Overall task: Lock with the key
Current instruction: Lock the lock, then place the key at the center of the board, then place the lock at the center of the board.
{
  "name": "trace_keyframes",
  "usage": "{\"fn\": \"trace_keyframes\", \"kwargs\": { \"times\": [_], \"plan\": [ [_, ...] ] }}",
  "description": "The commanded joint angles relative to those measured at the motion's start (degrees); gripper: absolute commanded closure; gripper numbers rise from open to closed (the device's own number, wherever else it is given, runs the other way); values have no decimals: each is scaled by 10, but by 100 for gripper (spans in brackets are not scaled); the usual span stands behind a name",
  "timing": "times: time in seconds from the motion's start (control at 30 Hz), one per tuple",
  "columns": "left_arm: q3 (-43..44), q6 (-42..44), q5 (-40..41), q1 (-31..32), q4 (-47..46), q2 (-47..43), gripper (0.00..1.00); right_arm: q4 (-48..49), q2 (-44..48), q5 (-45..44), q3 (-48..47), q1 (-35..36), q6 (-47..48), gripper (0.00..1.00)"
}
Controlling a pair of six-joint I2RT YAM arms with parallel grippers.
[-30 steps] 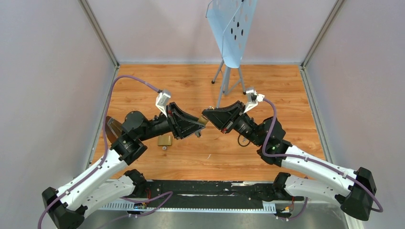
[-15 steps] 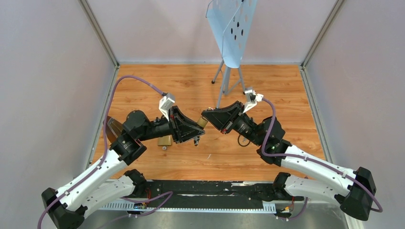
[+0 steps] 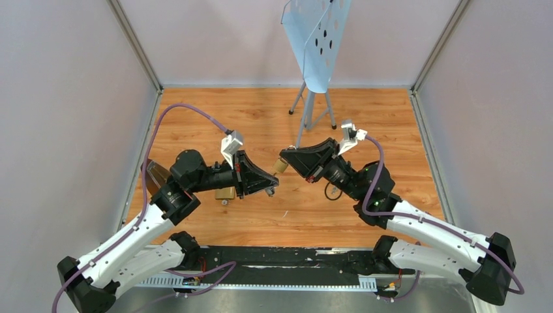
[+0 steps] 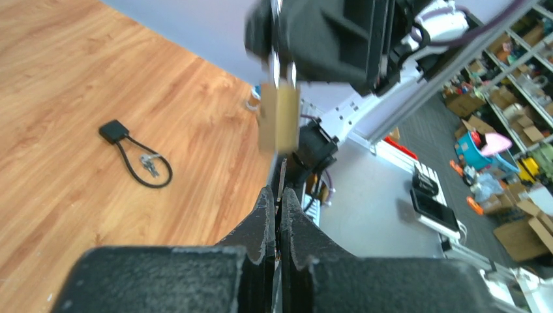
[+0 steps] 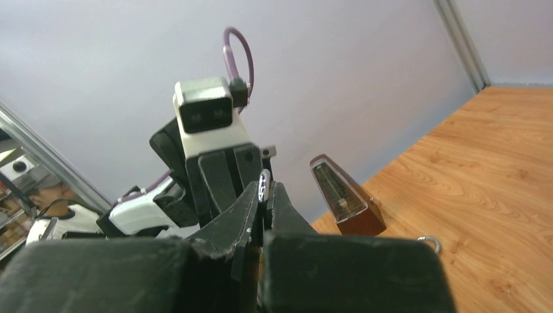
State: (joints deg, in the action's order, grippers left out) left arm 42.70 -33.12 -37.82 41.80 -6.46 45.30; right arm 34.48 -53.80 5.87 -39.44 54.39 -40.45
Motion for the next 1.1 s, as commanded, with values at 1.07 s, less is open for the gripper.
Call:
{"fn": "trace_keyframes", "kwargs": {
  "times": [1.07],
  "plan": [
    [142, -159, 252, 20, -57, 527, 100, -282, -204, -15, 67, -180, -37, 100]
  ]
}}
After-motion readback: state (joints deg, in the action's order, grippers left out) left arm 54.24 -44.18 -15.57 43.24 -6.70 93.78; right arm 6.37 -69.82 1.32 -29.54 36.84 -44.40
